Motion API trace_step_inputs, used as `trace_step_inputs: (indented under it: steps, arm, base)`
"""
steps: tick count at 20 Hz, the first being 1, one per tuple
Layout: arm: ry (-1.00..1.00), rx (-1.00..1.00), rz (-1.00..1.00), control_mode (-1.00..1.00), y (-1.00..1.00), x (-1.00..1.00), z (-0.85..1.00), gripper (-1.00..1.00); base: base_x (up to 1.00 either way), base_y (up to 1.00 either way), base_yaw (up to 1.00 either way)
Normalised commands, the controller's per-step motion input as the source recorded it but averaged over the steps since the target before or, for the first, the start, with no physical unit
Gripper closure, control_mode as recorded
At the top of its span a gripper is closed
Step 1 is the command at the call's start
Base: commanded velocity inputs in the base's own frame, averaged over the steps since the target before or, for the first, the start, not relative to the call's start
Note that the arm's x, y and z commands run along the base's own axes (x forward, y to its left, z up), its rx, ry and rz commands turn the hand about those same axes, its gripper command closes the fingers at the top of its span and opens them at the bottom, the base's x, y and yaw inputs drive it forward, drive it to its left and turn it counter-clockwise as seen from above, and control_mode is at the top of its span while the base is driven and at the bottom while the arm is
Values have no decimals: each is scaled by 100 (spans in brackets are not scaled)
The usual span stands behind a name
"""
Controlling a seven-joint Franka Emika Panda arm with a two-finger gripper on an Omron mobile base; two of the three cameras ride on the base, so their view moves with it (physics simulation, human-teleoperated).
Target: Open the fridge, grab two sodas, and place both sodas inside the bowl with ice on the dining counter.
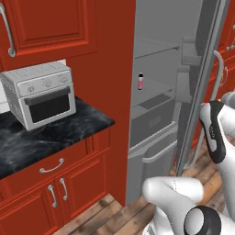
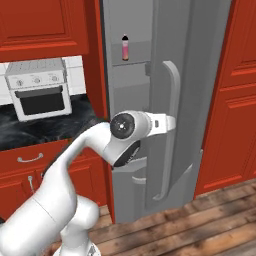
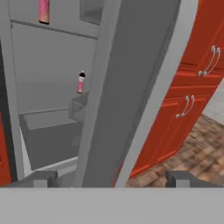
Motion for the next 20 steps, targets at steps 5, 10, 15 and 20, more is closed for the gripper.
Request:
trace_step_inputs:
  steps: [5,10,15,20]
  arm:
    - [1,-3,-2,-100,61,-24,88,-100]
    - [14,-15,-4,-100,96,9,52,-100]
    - [20,-14,0,-100,84,58,16,-100]
    - [21,-12,0,-100,30,89,3,-100]
  base:
    - [0,0,0]
    - [0,0,0]
    - [0,0,0]
    - [0,0,0]
